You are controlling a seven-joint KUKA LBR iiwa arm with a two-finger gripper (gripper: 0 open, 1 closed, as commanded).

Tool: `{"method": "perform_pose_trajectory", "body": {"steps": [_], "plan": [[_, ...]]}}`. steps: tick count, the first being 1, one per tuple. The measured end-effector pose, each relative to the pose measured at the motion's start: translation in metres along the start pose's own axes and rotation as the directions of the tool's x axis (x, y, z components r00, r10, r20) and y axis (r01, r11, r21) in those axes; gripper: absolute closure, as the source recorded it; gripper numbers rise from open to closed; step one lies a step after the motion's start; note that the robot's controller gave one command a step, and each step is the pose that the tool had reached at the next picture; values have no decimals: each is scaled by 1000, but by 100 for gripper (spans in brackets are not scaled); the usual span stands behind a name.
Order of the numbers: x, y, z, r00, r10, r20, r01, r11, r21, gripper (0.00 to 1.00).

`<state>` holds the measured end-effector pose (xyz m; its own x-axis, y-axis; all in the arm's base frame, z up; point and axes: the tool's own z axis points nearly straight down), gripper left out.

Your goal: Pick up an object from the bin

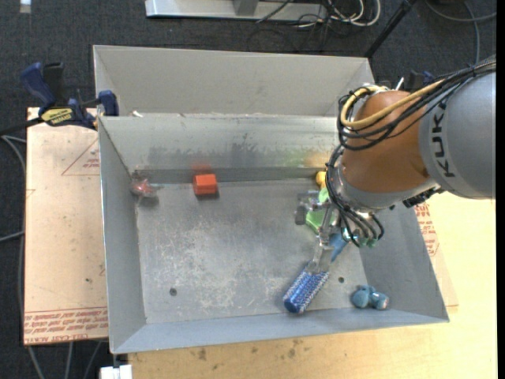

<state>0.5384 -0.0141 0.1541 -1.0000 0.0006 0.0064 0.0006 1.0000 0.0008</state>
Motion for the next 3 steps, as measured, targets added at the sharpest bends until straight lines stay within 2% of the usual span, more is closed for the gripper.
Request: {"method": "perform_pose_trajectory", "body": {"steps": [1,2,3], "plan": [[50,-51,78,919,-395,20,395,919,7,0],[52,-49,78,917,-399,16,399,917,3,100],[26,-20,-42,919,-395,15,395,919,6,100]]}}
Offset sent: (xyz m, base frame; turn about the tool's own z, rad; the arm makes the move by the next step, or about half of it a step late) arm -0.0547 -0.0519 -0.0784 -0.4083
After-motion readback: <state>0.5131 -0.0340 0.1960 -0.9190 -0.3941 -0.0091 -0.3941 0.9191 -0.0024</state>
